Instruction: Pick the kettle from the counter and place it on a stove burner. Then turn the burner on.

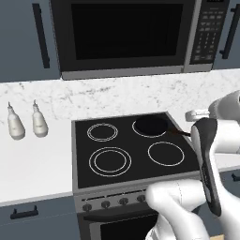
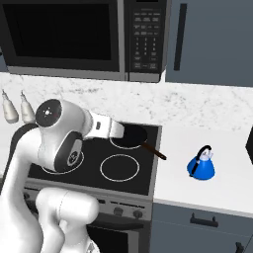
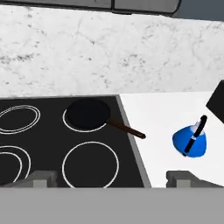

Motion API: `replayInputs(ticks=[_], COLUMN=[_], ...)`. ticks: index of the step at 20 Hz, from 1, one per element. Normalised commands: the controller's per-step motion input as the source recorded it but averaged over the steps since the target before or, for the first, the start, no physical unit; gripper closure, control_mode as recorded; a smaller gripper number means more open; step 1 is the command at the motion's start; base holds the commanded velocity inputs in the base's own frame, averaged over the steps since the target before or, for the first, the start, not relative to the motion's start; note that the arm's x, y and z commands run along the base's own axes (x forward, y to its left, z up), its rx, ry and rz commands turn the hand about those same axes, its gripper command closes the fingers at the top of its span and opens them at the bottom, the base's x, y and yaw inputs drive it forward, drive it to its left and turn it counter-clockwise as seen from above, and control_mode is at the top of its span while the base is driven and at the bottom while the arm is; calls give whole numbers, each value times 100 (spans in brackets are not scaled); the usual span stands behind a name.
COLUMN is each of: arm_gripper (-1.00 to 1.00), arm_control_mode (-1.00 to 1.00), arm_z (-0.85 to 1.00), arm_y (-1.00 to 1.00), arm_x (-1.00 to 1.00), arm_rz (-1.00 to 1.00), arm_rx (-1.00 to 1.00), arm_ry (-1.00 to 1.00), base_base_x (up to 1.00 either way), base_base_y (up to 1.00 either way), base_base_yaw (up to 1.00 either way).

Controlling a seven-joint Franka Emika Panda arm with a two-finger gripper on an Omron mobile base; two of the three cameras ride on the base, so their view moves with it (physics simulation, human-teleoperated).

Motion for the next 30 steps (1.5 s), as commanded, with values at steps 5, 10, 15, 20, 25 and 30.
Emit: replayInputs(ticks=[5, 10, 15, 20, 25, 30], arm_gripper=[-100, -100, -100, -100, -100, -100], arm_control_mode=[-100, -100, -100, -100, -100, -100], arm_z=[41, 30, -2, -49, -31, -31], arm_y=[-100, -100, -100, -64, -23, -2], arm_x=[-62, -30, 0, 45, 47, 38], arm_rz=[-29, -32, -28, -1, 0, 0], arm_rx=[14, 30, 23, 0, 1, 0], arm_ry=[-11, 0, 3, 7, 18, 15], base_base_x=[0, 0, 0, 0, 0, 0], base_base_y=[0, 0, 0, 0, 0, 0], base_base_yaw=[0, 0, 0, 0, 0, 0])
